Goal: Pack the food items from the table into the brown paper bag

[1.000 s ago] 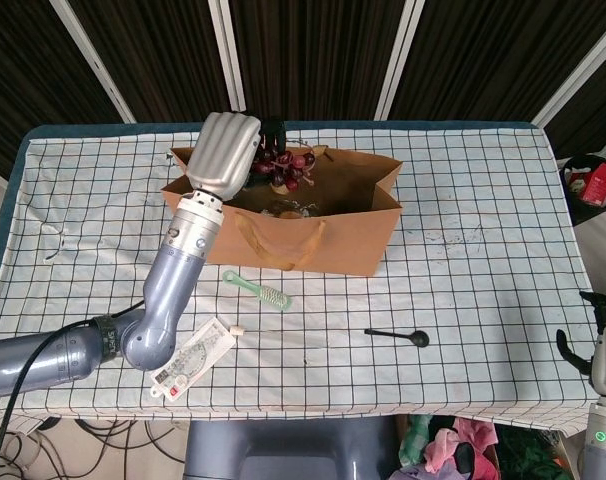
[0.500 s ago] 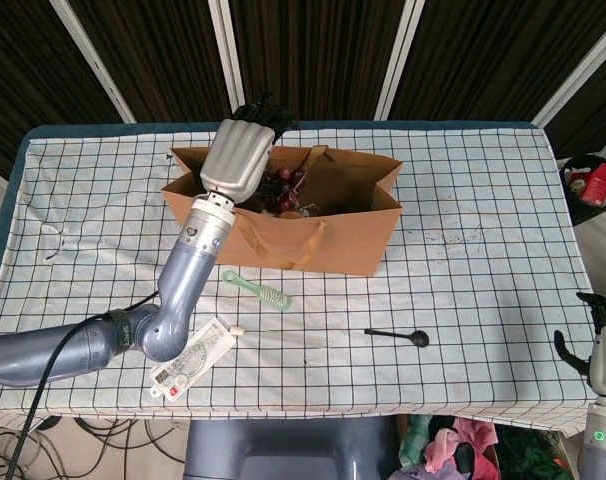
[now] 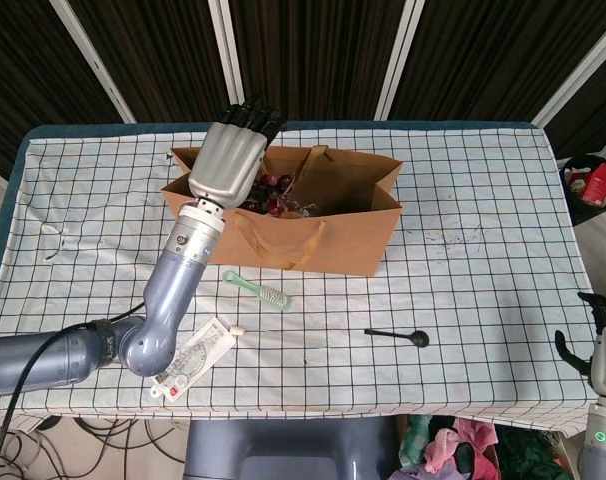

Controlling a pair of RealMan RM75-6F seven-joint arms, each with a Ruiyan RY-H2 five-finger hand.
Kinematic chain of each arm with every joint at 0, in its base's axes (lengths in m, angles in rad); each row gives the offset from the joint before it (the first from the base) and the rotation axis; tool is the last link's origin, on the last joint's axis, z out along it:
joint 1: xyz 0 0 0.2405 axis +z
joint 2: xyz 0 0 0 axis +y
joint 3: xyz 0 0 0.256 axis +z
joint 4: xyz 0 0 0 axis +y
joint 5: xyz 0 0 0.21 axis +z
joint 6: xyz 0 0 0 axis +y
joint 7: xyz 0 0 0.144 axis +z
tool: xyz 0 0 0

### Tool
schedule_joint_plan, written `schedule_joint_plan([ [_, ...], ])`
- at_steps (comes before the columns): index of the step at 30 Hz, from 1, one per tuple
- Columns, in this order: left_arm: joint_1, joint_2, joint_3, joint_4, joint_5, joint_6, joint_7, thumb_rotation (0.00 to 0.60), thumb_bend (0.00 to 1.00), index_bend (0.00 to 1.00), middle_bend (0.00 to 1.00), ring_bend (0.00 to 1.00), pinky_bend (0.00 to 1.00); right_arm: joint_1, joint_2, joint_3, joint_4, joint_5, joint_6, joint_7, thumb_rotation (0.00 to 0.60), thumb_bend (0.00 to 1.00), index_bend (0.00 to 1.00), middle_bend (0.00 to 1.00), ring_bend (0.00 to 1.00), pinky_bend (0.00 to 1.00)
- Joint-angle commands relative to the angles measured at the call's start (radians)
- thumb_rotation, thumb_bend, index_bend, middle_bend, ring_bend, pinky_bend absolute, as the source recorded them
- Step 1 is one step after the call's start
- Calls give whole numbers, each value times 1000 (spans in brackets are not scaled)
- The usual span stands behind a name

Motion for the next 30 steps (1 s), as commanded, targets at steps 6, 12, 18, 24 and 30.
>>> schedule_joint_plan([
  [6, -71, 123, 32, -64, -248, -80, 148, 600, 6, 262, 171, 47, 181, 2, -8, -3, 10, 1, -5, -6, 600, 273, 250, 221, 307, 300],
  [12, -106, 101, 37, -24, -297, -88, 128, 600, 60, 262, 178, 46, 183, 6, -19, -7, 26, 1, -12, -12, 600, 272, 250, 221, 307, 300],
  [18, -145, 114, 15, -7, -453, -130, 105, 600, 127, 261, 178, 47, 185, 7, -23, -3, 39, 5, -14, -7, 600, 273, 250, 221, 307, 300],
  [24, -142, 115, 22, -21, -427, -97, 64, 600, 131, 258, 178, 47, 182, 7, -23, -1, 41, 6, -13, 0, 600, 273, 251, 221, 307, 300],
  [30, -80, 162, 41, -101, -226, -5, -1, 600, 128, 252, 179, 47, 180, 5, -19, -1, 33, -1, -7, 4, 600, 272, 251, 221, 307, 300],
])
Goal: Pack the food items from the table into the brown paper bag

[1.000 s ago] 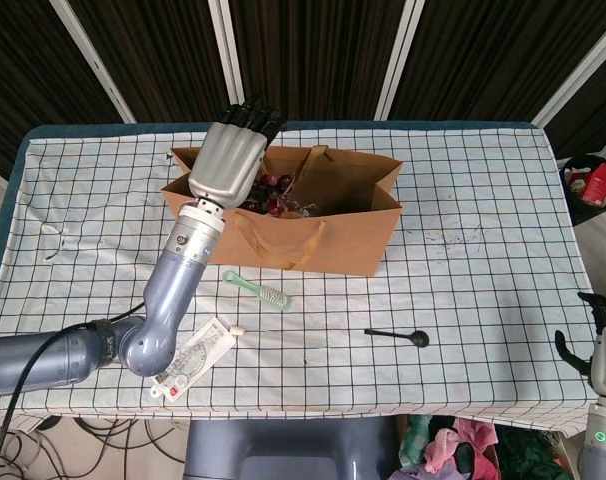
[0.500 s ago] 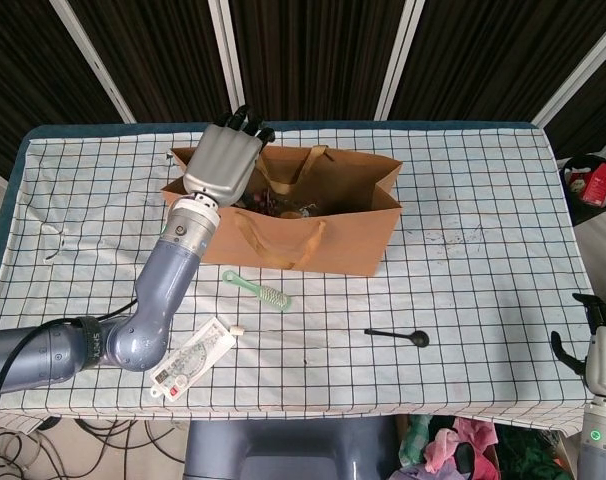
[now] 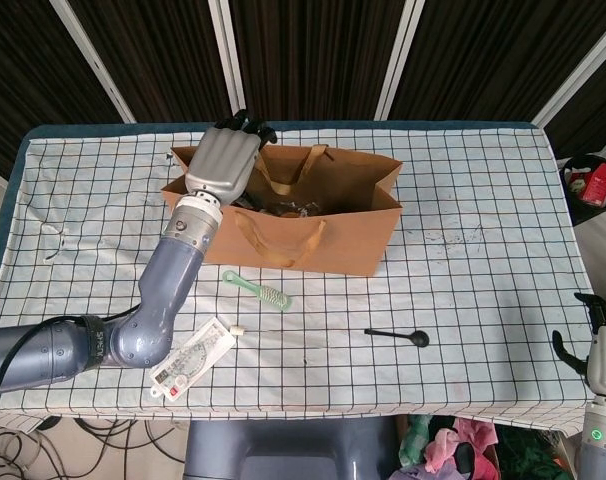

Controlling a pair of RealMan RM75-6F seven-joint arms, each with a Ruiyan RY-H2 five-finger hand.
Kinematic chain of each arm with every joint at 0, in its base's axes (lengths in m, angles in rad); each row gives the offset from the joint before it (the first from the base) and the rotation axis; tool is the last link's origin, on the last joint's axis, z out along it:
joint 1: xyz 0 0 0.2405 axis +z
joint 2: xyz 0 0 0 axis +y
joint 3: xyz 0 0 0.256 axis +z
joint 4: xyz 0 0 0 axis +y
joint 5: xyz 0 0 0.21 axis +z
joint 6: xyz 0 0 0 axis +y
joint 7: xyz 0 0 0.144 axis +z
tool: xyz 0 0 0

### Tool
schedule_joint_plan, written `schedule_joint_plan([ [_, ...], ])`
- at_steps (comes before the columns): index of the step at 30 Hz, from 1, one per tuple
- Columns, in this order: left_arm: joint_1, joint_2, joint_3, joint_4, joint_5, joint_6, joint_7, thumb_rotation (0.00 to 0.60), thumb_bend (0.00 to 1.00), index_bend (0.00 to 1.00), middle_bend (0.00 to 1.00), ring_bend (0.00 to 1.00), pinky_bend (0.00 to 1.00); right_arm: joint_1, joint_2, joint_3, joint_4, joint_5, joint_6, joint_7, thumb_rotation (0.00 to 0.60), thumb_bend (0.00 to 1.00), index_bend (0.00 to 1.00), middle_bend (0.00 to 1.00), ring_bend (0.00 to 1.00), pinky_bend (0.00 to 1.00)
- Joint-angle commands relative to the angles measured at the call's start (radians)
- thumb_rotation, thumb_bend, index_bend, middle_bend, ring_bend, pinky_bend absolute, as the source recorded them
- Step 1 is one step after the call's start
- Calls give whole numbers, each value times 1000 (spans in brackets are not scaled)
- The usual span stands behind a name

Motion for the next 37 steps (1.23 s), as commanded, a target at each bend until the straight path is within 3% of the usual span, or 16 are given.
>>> schedule_joint_plan([
  [1, 61, 38, 25, -73, 203, 112, -53, 600, 128, 250, 180, 47, 180, -1, 1, 0, -2, -1, 2, 1, 600, 273, 251, 221, 307, 300],
  [5, 153, 77, 67, -183, 422, 251, -105, 600, 127, 248, 188, 46, 180, -1, 3, -1, -8, -4, 2, 0, 600, 273, 251, 221, 307, 300],
  [8, 251, 135, 142, -307, 561, 355, -96, 600, 127, 241, 182, 47, 178, 0, 6, -5, -13, -10, 1, 0, 600, 273, 251, 221, 307, 300],
  [13, 471, 257, 371, -485, 772, 498, -14, 600, 123, 226, 162, 47, 155, 3, 25, -24, -24, -33, -14, 3, 600, 261, 251, 219, 298, 300],
  [17, 683, 270, 542, -461, 982, 577, -175, 600, 103, 204, 143, 47, 151, 7, 39, -41, -24, -58, -23, 2, 600, 211, 243, 195, 270, 300],
  [21, 851, 244, 678, -311, 1116, 581, -384, 600, 46, 167, 99, 6, 95, 14, 72, -70, -36, -103, -35, 0, 600, 155, 202, 148, 237, 295],
  [24, 919, 211, 722, -197, 1171, 560, -519, 600, 21, 149, 79, 0, 79, 20, 101, -94, -54, -142, -44, 2, 600, 137, 181, 125, 216, 292],
  [29, 993, 141, 731, -43, 1211, 521, -713, 600, 11, 147, 62, 0, 72, 31, 136, -127, -82, -201, -51, 7, 600, 138, 173, 119, 212, 288],
  [37, 1033, 92, 682, 39, 1247, 487, -771, 600, 11, 147, 62, 0, 48, 32, 149, -133, -104, -221, -31, 22, 600, 138, 167, 117, 211, 288],
])
